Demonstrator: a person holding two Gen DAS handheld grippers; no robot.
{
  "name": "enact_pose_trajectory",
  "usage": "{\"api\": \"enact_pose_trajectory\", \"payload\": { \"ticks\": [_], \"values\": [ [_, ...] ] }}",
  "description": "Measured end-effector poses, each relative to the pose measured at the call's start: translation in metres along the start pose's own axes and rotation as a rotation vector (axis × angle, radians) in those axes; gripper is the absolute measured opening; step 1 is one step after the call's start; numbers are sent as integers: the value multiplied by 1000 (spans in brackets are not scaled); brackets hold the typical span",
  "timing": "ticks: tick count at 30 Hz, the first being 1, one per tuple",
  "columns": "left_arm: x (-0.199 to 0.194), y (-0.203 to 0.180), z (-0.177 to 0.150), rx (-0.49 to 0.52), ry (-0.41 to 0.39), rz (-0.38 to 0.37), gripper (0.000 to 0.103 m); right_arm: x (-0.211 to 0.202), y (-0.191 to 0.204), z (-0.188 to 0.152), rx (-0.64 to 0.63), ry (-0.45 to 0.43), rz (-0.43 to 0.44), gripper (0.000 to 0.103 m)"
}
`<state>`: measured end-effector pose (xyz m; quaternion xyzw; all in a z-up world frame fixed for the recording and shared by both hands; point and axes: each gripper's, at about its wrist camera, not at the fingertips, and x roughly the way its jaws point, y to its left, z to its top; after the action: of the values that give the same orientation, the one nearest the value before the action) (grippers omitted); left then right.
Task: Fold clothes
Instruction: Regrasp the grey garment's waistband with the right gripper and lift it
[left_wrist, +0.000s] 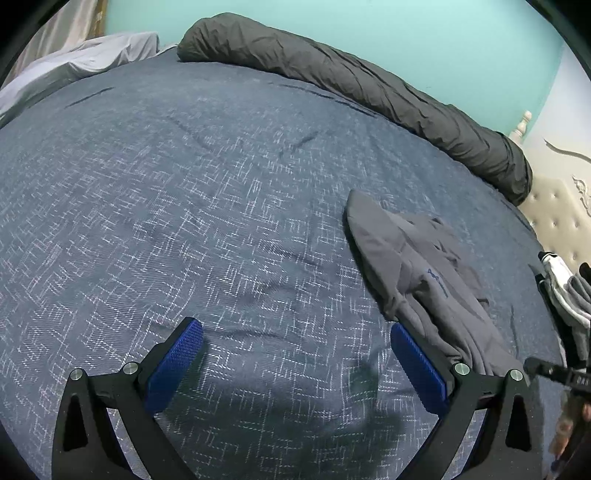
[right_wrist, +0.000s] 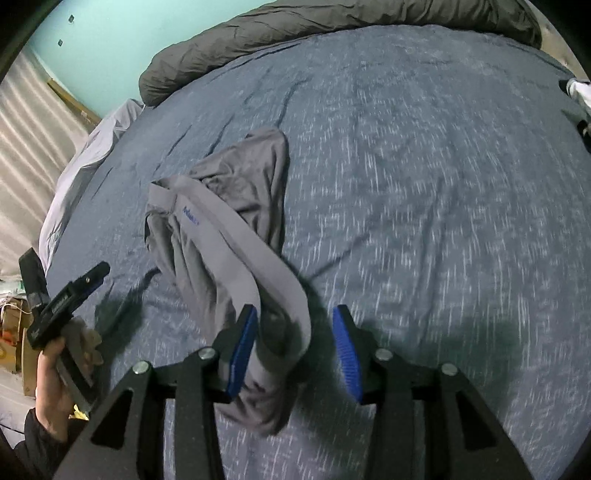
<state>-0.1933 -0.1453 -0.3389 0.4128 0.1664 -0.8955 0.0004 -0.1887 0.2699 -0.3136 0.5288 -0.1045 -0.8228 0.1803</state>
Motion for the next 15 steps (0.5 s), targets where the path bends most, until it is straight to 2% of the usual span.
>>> {"api": "enact_pose_trajectory", "payload": {
  "ticks": [8,12,14,15],
  "values": [
    [4,-6,-2,18,12,-10,103,11,-9,-14,83,-19,51,46],
    [4,-5,0,14,11,-16,103,9,0,-14,37,-53,41,15],
    [5,-5,2,10,12,-17,103,8,7,-12,2,-69,26,6],
    [6,-5,2,10,12,-16,103,7,10,-10,-13,-78,20,5]
  ]
}}
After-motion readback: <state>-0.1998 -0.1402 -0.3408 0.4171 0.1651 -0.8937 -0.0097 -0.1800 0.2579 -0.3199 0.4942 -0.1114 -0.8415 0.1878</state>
